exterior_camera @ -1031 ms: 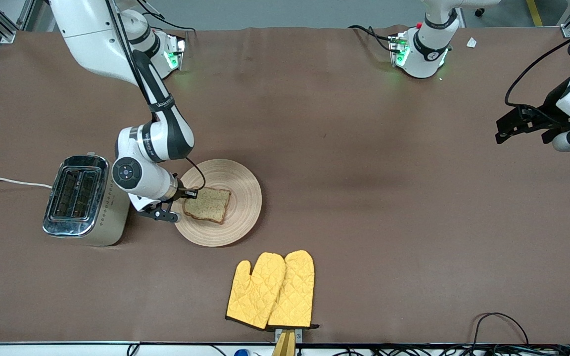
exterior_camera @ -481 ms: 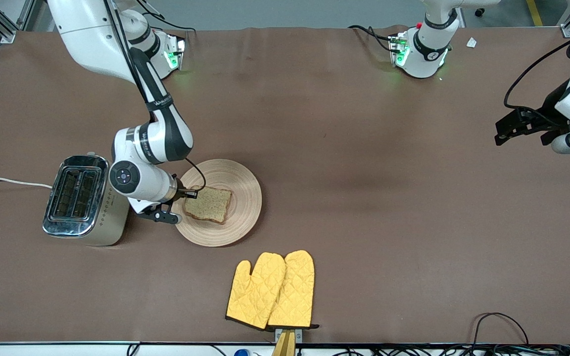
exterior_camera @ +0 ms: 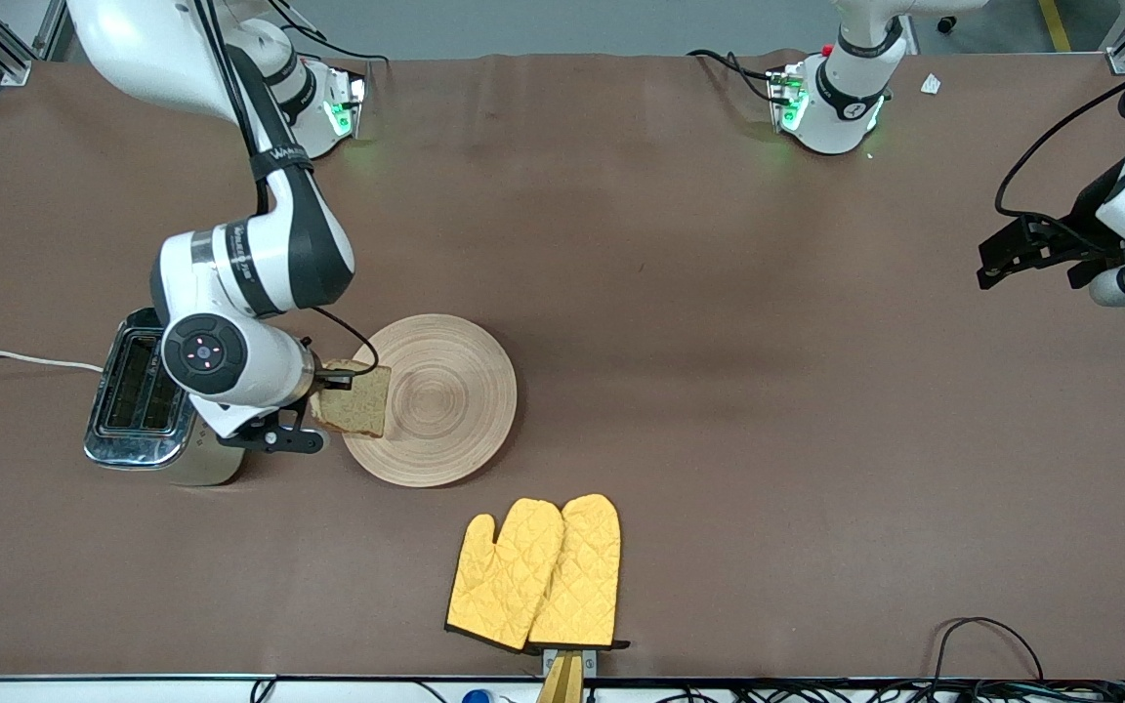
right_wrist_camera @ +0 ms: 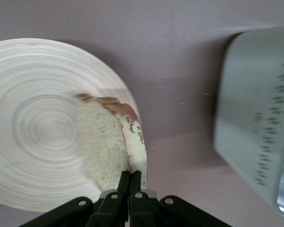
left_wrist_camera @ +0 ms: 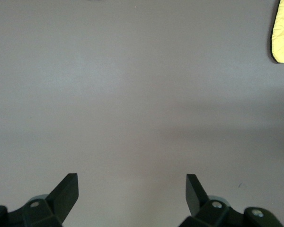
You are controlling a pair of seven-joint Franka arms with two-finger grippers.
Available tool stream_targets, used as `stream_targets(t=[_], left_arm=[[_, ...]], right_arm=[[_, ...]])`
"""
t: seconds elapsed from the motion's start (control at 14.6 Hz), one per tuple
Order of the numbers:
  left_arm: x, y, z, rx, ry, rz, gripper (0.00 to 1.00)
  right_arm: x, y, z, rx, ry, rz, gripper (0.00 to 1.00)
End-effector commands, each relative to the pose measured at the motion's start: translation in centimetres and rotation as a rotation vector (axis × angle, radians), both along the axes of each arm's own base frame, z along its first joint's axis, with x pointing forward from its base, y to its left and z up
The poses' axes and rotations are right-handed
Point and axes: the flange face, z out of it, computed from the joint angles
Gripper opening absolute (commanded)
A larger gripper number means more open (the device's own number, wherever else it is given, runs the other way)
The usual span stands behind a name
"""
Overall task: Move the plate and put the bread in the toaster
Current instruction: 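Lift the bread slice and carry it over the toaster with the right gripper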
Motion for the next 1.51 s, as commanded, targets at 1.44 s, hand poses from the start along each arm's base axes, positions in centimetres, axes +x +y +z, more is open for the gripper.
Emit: stream_targets(t=[1.44], left_arm=[[-0.1,-0.5,0.3,0.006,-0.014,0.006,1.0]], right_arm=[[-0.9,-8.4,7.0,-0.795,-0.039,0.041,0.0]])
